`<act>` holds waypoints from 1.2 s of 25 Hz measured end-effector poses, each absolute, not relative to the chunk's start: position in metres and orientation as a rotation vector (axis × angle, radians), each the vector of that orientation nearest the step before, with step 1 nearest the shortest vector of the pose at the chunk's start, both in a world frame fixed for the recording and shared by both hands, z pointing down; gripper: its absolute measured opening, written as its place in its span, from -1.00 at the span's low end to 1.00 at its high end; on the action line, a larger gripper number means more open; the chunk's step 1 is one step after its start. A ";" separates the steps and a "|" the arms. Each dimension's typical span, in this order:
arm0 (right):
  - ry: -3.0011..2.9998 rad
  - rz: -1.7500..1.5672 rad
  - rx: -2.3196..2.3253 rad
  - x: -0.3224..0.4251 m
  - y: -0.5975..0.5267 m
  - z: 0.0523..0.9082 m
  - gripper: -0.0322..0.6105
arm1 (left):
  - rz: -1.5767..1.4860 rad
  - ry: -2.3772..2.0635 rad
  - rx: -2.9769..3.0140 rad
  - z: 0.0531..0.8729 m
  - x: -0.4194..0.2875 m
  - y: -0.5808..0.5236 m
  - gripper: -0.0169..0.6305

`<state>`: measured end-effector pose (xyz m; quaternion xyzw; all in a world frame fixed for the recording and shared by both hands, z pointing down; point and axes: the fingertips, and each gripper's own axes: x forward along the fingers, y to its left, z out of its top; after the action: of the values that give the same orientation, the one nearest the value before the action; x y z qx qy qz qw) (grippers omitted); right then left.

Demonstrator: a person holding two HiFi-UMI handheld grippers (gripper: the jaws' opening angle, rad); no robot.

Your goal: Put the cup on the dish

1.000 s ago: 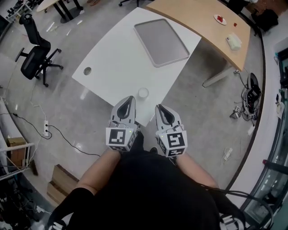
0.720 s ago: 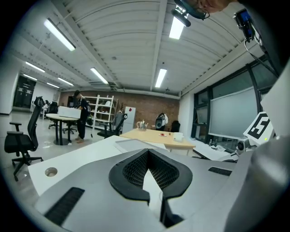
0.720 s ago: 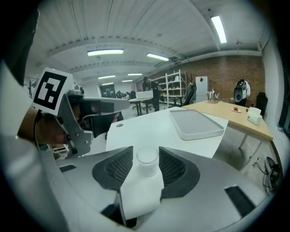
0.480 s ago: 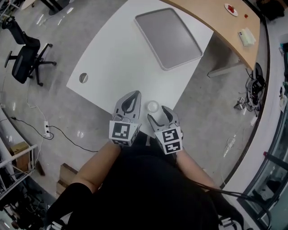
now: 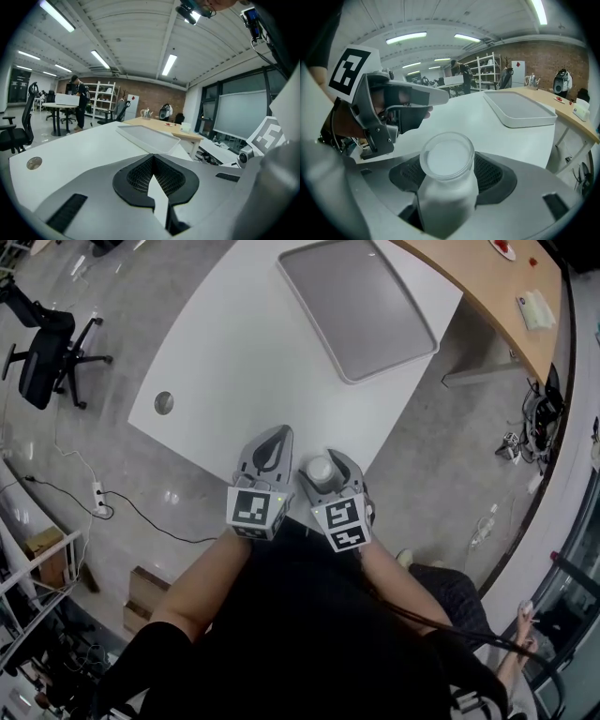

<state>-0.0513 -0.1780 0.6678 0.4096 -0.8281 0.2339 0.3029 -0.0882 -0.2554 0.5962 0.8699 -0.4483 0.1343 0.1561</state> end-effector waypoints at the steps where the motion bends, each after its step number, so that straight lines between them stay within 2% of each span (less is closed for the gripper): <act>1: -2.201 0.620 1.079 -0.052 -0.180 0.670 -0.11 | 0.390 -1.279 2.489 0.600 -0.087 -0.257 -0.93; 8: -2.215 0.595 1.124 -0.040 -0.194 0.665 -0.12 | 0.390 -1.276 2.460 0.600 -0.077 -0.268 -0.93; 13: -2.222 0.563 1.213 -0.022 -0.210 0.629 -0.12 | 0.376 -1.266 2.490 0.580 -0.069 -0.276 -0.93; 30: -2.306 0.453 1.465 0.051 -0.256 0.462 -0.12 | 0.110 -1.356 2.669 0.430 -0.023 -0.304 -0.93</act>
<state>0.0506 -0.2564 0.4616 0.5197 -0.8184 0.1608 0.1850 -0.0230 -0.3036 0.4303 0.8886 -0.4514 0.0367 0.0731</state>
